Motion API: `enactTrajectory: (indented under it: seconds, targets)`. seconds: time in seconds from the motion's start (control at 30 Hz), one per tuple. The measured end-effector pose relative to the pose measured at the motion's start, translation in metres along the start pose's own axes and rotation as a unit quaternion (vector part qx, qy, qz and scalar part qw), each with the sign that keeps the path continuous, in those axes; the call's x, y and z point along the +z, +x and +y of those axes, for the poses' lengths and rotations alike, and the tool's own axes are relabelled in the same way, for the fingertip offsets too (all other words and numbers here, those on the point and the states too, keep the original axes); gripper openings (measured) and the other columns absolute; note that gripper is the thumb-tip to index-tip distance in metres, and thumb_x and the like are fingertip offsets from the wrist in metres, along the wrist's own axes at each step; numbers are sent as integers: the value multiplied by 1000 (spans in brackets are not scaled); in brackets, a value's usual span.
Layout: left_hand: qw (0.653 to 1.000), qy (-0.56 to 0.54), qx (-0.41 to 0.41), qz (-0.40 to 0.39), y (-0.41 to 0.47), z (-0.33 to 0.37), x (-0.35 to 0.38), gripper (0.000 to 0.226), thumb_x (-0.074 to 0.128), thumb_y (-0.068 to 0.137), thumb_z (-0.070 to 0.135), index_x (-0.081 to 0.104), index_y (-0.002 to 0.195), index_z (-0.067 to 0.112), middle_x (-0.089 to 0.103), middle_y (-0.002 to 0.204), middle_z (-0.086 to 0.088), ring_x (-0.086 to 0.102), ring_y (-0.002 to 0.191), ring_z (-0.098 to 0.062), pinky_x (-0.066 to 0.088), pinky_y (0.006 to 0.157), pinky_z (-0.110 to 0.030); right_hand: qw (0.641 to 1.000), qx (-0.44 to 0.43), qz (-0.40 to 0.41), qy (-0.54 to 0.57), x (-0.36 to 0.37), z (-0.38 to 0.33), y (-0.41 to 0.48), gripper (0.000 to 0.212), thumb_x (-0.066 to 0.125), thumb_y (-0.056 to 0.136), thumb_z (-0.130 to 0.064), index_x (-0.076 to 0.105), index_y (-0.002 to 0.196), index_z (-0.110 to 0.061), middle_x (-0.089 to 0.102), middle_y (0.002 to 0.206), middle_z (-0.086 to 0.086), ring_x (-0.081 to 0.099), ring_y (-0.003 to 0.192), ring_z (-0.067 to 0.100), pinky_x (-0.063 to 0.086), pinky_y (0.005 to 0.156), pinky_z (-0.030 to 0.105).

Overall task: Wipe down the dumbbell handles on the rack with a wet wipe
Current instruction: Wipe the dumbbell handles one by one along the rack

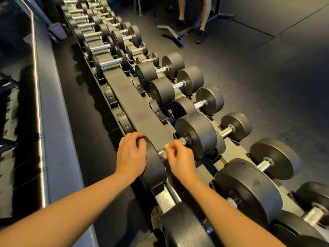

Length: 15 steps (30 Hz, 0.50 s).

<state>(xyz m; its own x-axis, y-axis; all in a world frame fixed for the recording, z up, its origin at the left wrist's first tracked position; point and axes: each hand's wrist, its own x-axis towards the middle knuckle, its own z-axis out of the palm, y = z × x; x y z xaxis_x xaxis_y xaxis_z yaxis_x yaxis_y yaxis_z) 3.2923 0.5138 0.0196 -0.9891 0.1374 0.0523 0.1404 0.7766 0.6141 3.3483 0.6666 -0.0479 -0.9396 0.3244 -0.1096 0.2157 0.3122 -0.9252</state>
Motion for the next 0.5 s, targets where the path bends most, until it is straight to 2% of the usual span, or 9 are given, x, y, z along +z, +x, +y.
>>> enactTrajectory:
  seconds: [0.07, 0.1, 0.17, 0.2, 0.27, 0.3, 0.37, 0.43, 0.5]
  targets:
    - [1000, -6, -1, 3, -1, -1, 0, 28, 46, 105, 25, 64, 126, 19, 62, 115, 8, 53, 111, -12, 42, 92, -28, 997, 19, 27, -75, -7, -7, 15, 15, 55, 104, -31, 61, 97, -19, 64, 81, -7, 65, 77, 6, 53, 71, 26]
    - [1000, -5, -2, 5, 0, -1, 1, 29, 46, 104, 25, 64, 126, 19, 62, 115, 8, 53, 111, -11, 41, 92, -27, 986, 8, 8, -167, -9, -13, 26, 16, 53, 104, -29, 61, 99, -17, 63, 84, -5, 67, 82, 14, 52, 71, 30]
    - [1000, 1, -1, 6, 1, -2, 2, 30, 46, 104, 26, 64, 126, 19, 63, 114, 8, 53, 111, -11, 41, 91, -26, 935, 0, -73, -347, -14, -34, 52, 10, 56, 101, -20, 62, 104, -13, 62, 91, 5, 67, 93, 28, 51, 74, 37]
    - [1000, 1, 1, 6, 1, -3, 2, 29, 46, 104, 26, 64, 126, 19, 62, 114, 8, 54, 110, -11, 41, 91, -26, 905, 4, -118, -409, -13, -47, 67, 15, 59, 98, -16, 63, 111, -11, 65, 100, 10, 67, 99, 31, 54, 80, 39]
    - [1000, 1, 4, 9, 1, -2, 2, 28, 47, 103, 27, 64, 124, 20, 62, 112, 9, 54, 109, -10, 42, 91, -26, 848, 3, -234, -476, -4, -67, 92, 26, 62, 96, -12, 61, 121, -5, 65, 114, 14, 65, 106, 33, 53, 88, 40]
    - [1000, 2, 6, 10, 1, -2, 2, 27, 47, 103, 27, 64, 123, 20, 62, 111, 9, 54, 108, -10, 44, 91, -27, 820, -2, -304, -485, 3, -74, 102, 27, 62, 96, -11, 62, 122, -2, 65, 116, 14, 65, 103, 31, 53, 85, 37]
    - [1000, 1, 9, 11, 2, -1, 1, 26, 48, 103, 26, 65, 120, 20, 62, 109, 9, 54, 106, -10, 45, 91, -28, 788, -3, -421, -450, 13, -83, 112, 25, 62, 98, -11, 64, 120, 2, 69, 111, 17, 65, 84, 23, 55, 67, 25]
    - [1000, 3, 10, 13, 1, 0, 0, 24, 48, 102, 27, 65, 118, 20, 62, 109, 8, 54, 105, -9, 45, 90, -27, 797, 15, -464, -386, 13, -86, 110, 23, 64, 97, -13, 65, 114, 2, 70, 97, 15, 61, 69, 16, 49, 54, 18]
    - [1000, 8, 12, 17, 1, 0, 0, 24, 49, 103, 26, 65, 119, 20, 62, 110, 7, 54, 105, -9, 46, 90, -29, 812, 10, -461, -357, 8, -86, 106, 24, 66, 96, -15, 66, 113, 1, 71, 92, 14, 61, 69, 17, 51, 61, 21]
